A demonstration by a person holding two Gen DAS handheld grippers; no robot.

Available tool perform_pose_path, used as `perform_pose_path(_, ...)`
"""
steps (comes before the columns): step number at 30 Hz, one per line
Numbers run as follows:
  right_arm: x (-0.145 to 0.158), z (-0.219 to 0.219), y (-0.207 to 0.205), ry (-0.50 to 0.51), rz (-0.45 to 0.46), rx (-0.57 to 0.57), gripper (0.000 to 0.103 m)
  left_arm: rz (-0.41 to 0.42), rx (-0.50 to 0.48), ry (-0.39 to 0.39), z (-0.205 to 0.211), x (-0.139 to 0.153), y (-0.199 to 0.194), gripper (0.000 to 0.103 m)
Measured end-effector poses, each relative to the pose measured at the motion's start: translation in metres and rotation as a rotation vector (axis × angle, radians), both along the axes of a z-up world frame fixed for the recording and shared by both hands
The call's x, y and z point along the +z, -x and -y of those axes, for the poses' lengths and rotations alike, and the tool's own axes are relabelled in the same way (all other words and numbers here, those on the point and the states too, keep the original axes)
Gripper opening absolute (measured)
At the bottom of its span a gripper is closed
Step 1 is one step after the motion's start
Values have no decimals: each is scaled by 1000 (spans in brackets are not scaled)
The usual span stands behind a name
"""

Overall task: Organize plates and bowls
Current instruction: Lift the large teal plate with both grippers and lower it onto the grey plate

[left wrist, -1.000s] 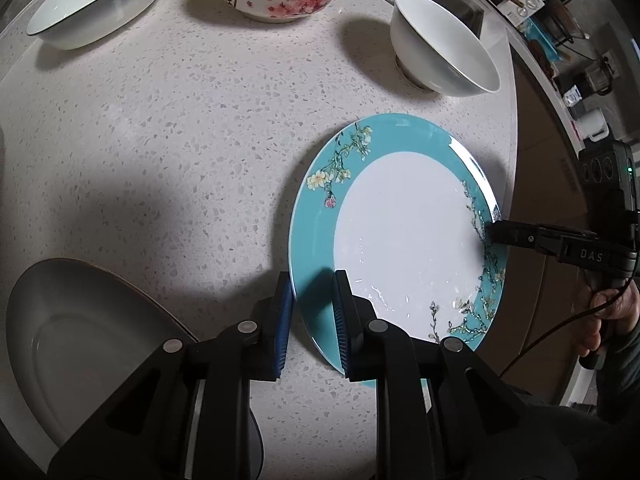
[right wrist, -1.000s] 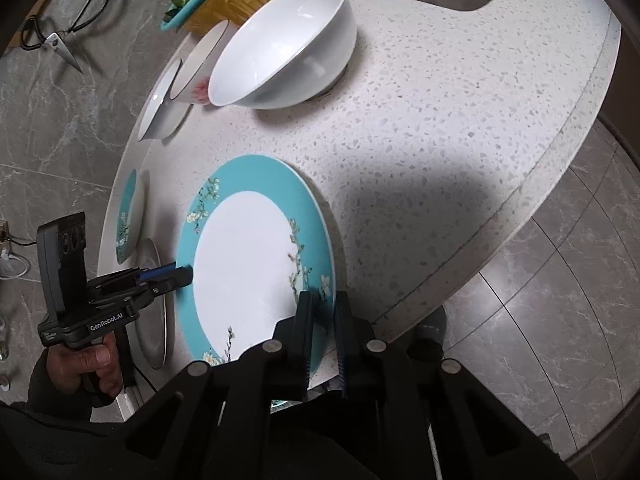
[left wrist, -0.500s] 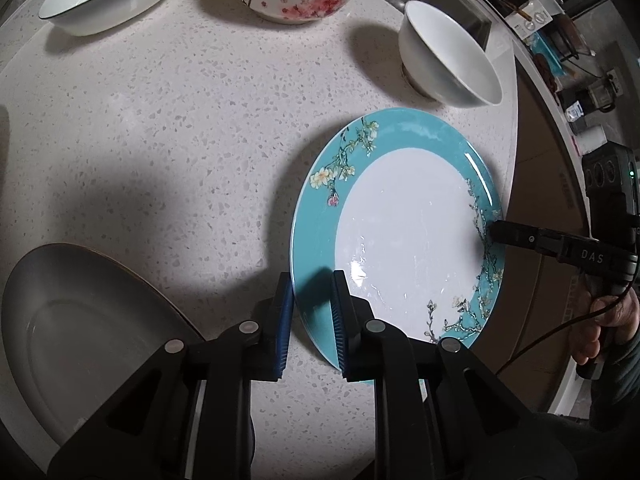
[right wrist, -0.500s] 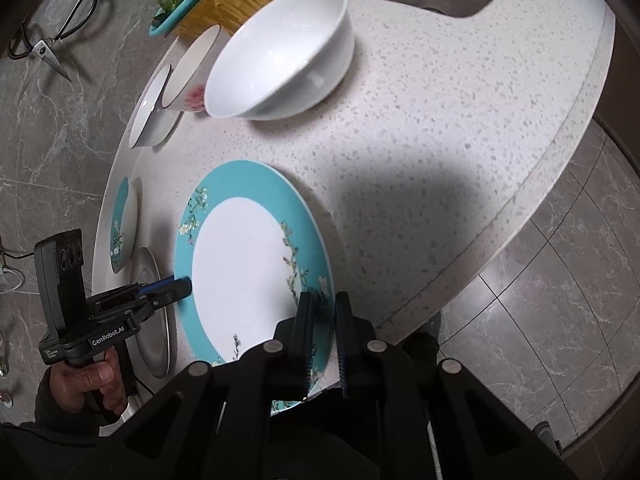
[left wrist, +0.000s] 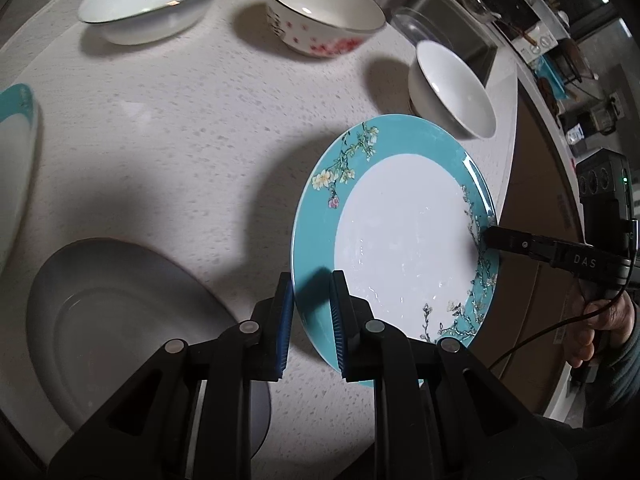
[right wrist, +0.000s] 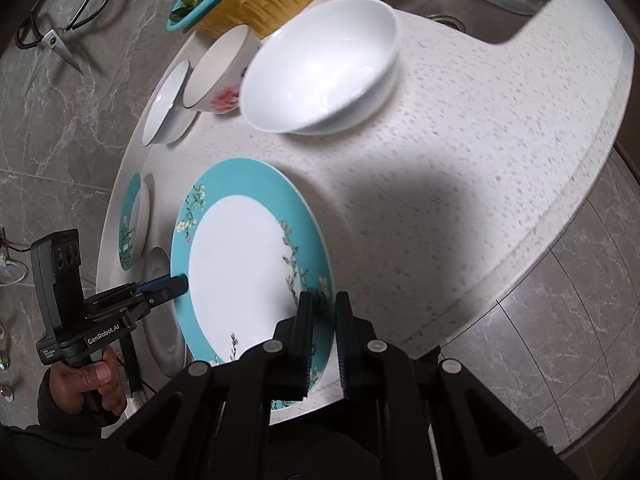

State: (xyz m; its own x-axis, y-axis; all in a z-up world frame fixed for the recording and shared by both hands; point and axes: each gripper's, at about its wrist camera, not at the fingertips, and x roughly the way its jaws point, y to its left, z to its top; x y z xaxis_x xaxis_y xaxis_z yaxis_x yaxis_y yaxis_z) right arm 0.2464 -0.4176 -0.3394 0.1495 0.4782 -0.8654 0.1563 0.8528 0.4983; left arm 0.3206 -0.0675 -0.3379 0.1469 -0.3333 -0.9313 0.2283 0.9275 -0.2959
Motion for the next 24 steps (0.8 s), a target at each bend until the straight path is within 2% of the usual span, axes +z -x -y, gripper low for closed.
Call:
perform_pose_path(6, 14, -28, -17, -8, 24, 75, 13, 20, 87, 6, -36, 18, 13, 15)
perform_pose_path(14, 22, -92, -37, -37, 37, 231, 13, 42, 245, 3, -106, 43, 36, 15)
perform_pose_path(20, 18, -150, -44, -55, 29, 364, 13, 37, 389, 0, -168, 41, 73, 15)
perform_pose_path(24, 12, -186, -44, -59, 18, 444, 13, 24, 457, -7, -194, 32, 93, 15)
